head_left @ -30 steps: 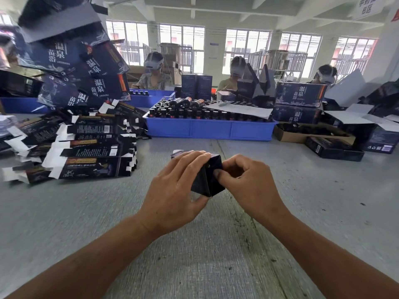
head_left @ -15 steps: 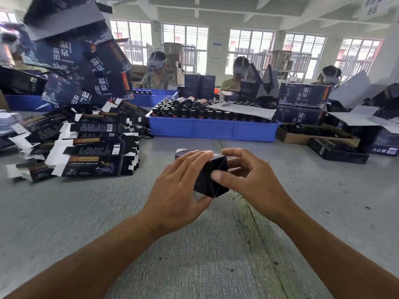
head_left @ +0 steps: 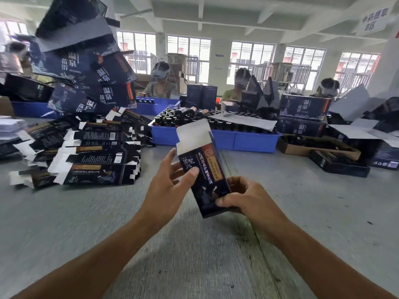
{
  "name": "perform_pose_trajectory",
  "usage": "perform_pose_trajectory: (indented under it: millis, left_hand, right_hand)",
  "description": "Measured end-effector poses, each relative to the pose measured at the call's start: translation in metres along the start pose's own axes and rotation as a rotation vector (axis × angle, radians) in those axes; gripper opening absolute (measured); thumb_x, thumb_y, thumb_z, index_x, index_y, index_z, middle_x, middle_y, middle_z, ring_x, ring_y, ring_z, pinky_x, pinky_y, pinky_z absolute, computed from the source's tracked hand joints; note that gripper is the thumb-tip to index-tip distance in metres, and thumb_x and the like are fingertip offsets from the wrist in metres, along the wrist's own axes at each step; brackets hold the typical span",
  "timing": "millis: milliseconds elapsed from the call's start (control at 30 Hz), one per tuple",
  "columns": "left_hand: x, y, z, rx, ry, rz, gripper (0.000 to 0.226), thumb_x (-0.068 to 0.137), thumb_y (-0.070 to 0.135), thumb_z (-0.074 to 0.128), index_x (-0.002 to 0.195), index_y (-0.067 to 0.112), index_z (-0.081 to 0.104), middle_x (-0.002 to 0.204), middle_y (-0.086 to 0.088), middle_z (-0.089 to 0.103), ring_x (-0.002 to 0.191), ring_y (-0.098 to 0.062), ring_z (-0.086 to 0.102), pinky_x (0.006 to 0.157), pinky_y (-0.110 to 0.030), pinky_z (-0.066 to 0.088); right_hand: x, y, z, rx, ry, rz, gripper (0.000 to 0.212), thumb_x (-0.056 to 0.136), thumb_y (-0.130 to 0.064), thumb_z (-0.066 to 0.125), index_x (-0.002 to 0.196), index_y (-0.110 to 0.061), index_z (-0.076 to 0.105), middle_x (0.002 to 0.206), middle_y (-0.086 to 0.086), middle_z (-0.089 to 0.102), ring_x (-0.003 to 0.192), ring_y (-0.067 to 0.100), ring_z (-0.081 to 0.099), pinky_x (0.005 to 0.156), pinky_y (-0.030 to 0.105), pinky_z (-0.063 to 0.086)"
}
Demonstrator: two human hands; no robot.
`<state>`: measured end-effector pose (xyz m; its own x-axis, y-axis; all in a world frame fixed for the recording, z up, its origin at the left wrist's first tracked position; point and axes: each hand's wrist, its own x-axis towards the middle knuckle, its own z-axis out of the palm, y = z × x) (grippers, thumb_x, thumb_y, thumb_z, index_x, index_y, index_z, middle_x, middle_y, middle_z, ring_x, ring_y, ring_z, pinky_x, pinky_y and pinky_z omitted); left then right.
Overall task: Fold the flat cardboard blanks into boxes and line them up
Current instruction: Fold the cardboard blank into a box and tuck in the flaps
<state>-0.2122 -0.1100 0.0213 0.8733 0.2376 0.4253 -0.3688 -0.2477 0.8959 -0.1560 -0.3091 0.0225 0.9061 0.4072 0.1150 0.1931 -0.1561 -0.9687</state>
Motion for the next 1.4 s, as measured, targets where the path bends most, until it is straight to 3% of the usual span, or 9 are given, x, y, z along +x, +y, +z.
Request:
perform_pose_trajectory:
  millis: [100, 200, 433, 667, 867, 1000, 1100, 1200, 1400]
  left_hand:
    - [0.004, 0.001, -0.001, -0.083, -0.035, -0.003, 0.036, 0.098, 0.024, 0.063, 0.134, 0.027, 0.058, 0.114, 0.012, 0.074, 0.106, -0.007, 0.069, 0.081, -0.016, 0.055]
    - [0.002, 0.000, 0.000, -0.126, -0.041, -0.040, 0.037, 0.088, 0.017, 0.076, 0.120, 0.031, 0.063, 0.110, 0.018, 0.074, 0.099, -0.004, 0.071, 0.074, -0.011, 0.054]
    - [0.000, 0.001, 0.004, -0.137, -0.056, -0.085, 0.065, 0.060, 0.031, 0.088, 0.118, 0.026, 0.058, 0.112, 0.010, 0.073, 0.104, -0.013, 0.071, 0.088, -0.037, 0.060]
    - [-0.002, 0.006, -0.001, -0.168, -0.064, 0.036, 0.058, 0.077, 0.045, 0.078, 0.126, 0.051, 0.048, 0.116, 0.024, 0.068, 0.104, -0.006, 0.070, 0.076, -0.014, 0.055]
    - [-0.006, 0.006, -0.001, -0.015, -0.106, 0.212, 0.042, 0.090, 0.038, 0.065, 0.129, 0.051, 0.056, 0.125, 0.021, 0.063, 0.110, -0.012, 0.068, 0.079, -0.019, 0.056]
    - [-0.004, 0.003, -0.002, 0.024, -0.124, 0.194, 0.036, 0.092, 0.036, 0.063, 0.125, 0.050, 0.061, 0.127, 0.015, 0.062, 0.109, -0.011, 0.067, 0.077, -0.020, 0.056]
    - [-0.003, 0.003, -0.004, 0.014, -0.125, 0.167, 0.031, 0.092, 0.039, 0.063, 0.122, 0.050, 0.064, 0.123, 0.008, 0.066, 0.107, -0.012, 0.068, 0.081, -0.024, 0.056]
    - [-0.002, 0.005, -0.004, 0.021, -0.121, 0.166, 0.024, 0.096, 0.047, 0.060, 0.119, 0.046, 0.065, 0.123, 0.007, 0.067, 0.107, -0.015, 0.068, 0.084, -0.030, 0.057]
    - [-0.003, 0.011, -0.001, -0.008, -0.111, 0.220, 0.020, 0.092, 0.039, 0.059, 0.109, 0.039, 0.069, 0.133, 0.024, 0.058, 0.117, -0.010, 0.064, 0.085, -0.024, 0.056]
  right_hand:
    - [-0.002, 0.003, 0.005, -0.125, -0.095, 0.004, 0.048, 0.070, -0.036, 0.086, 0.113, -0.027, 0.066, 0.104, -0.013, 0.076, 0.096, 0.006, 0.072, 0.090, 0.035, 0.057]
    - [-0.002, -0.001, 0.001, -0.080, -0.056, -0.056, 0.055, 0.076, -0.047, 0.083, 0.124, -0.030, 0.063, 0.114, -0.018, 0.073, 0.105, -0.002, 0.068, 0.092, 0.028, 0.056]
    - [0.001, -0.009, -0.009, 0.144, 0.063, -0.216, 0.053, 0.072, -0.027, 0.082, 0.120, -0.021, 0.062, 0.113, -0.007, 0.075, 0.105, 0.011, 0.071, 0.078, 0.020, 0.058]
    - [0.001, -0.010, -0.012, 0.129, 0.071, -0.241, 0.039, 0.084, -0.010, 0.078, 0.116, -0.024, 0.060, 0.108, -0.011, 0.075, 0.100, 0.007, 0.071, 0.072, 0.014, 0.054]
    - [-0.002, -0.012, -0.007, -0.033, 0.073, -0.333, 0.050, 0.092, -0.022, 0.072, 0.121, -0.058, 0.053, 0.117, -0.019, 0.068, 0.109, -0.002, 0.065, 0.078, 0.012, 0.054]
    - [-0.004, -0.014, -0.008, -0.123, 0.026, -0.380, 0.054, 0.096, -0.023, 0.066, 0.128, -0.064, 0.050, 0.121, -0.028, 0.063, 0.113, -0.007, 0.061, 0.081, 0.010, 0.053]
    - [-0.007, -0.017, -0.009, -0.147, 0.003, -0.386, 0.039, 0.096, -0.039, 0.060, 0.126, -0.063, 0.053, 0.120, -0.032, 0.061, 0.113, -0.007, 0.060, 0.077, 0.009, 0.051]
    - [-0.007, -0.018, -0.010, -0.124, 0.005, -0.382, 0.034, 0.092, -0.051, 0.053, 0.126, -0.056, 0.059, 0.123, -0.027, 0.064, 0.111, -0.001, 0.063, 0.079, 0.022, 0.054]
    - [-0.008, -0.023, -0.007, -0.008, 0.066, -0.459, 0.027, 0.099, -0.019, 0.059, 0.113, -0.038, 0.071, 0.134, -0.029, 0.059, 0.125, -0.008, 0.053, 0.097, 0.014, 0.049]
